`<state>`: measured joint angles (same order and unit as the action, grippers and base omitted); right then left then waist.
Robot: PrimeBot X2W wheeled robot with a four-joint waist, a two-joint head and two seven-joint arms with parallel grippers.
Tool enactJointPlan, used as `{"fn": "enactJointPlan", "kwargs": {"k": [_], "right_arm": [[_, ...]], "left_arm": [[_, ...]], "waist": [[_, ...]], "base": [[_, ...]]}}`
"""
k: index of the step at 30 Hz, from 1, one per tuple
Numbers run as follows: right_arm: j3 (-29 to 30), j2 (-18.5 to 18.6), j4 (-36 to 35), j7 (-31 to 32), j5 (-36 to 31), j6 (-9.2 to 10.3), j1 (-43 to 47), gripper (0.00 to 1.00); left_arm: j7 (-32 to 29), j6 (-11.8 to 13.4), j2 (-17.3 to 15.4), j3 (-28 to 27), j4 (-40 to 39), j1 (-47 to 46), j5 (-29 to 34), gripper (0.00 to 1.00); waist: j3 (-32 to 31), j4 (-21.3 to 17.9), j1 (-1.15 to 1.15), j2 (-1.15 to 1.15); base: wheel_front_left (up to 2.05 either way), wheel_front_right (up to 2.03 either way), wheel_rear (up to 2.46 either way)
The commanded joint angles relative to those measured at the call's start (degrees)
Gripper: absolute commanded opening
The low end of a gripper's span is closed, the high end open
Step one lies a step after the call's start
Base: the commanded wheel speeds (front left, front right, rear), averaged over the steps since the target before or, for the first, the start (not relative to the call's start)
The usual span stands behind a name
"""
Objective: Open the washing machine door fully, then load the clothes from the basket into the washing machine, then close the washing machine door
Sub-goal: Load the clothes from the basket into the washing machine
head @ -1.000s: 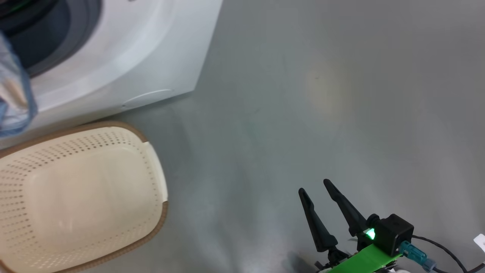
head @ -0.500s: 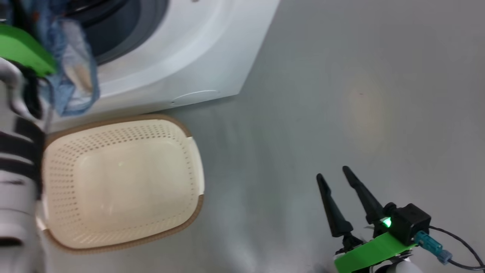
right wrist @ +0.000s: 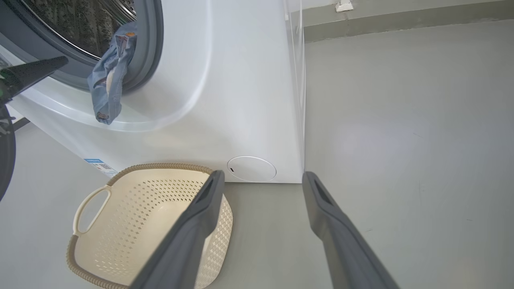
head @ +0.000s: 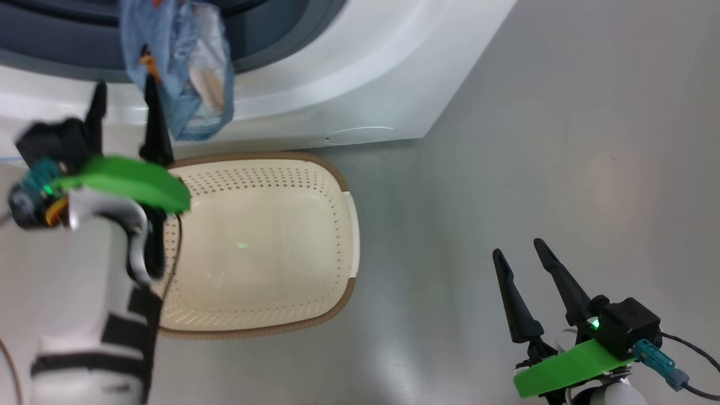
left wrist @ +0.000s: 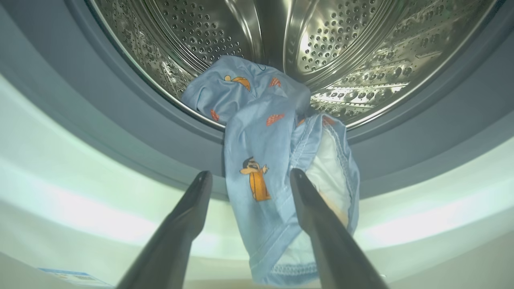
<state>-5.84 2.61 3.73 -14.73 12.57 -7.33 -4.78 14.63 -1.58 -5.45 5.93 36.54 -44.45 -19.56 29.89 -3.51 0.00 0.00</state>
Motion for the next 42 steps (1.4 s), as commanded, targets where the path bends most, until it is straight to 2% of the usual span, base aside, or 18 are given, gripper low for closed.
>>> {"fn": "enactJointPlan", "kwargs": {"k": [1, 9, 24, 33, 42], "right_arm": [[-1.1, 0.3, -1.3, -0.3, -1.0, -0.16, -0.6, 1.00], [0.4, 0.3, -1.5, -0.3, -2.0, -0.16, -0.8, 1.00], [1.6, 0.3, -2.3, -0.3, -2.1, -0.16, 1.6, 1.00], [1.7, 0.3, -2.6, -0.3, -1.8, -0.16, 1.5, 1.00], [0.7, 0.3, -2.7, -0.3, -1.3, -0.16, 0.2, 1.00]], "left_arm": [[0.4, 0.7, -1.4, -0.9, -3.8, 3.8, -0.2, 1.00], [-1.1, 2.1, -0.6, -1.4, -18.1, 18.5, -2.8, 1.00], [-3.6, 5.7, 0.6, -1.7, -34.1, 35.1, -5.9, 1.00], [-4.4, 6.8, 0.1, -1.1, -38.1, 37.3, -5.0, 1.00], [-6.1, 6.9, -2.2, 0.3, -36.8, 32.2, -2.4, 1.00]], "waist": [[0.0, 1.5, 0.00, 0.00], [-0.4, 3.1, 0.00, 0.00], [-2.6, 3.7, 0.00, 0.00], [-2.5, 3.6, 0.00, 0.00], [-0.6, 1.8, 0.00, 0.00]], "base": [[0.00, 0.00, 0.00], [0.00, 0.00, 0.00], [0.00, 0.00, 0.00], [0.00, 0.00, 0.00], [0.00, 0.00, 0.00]]}}
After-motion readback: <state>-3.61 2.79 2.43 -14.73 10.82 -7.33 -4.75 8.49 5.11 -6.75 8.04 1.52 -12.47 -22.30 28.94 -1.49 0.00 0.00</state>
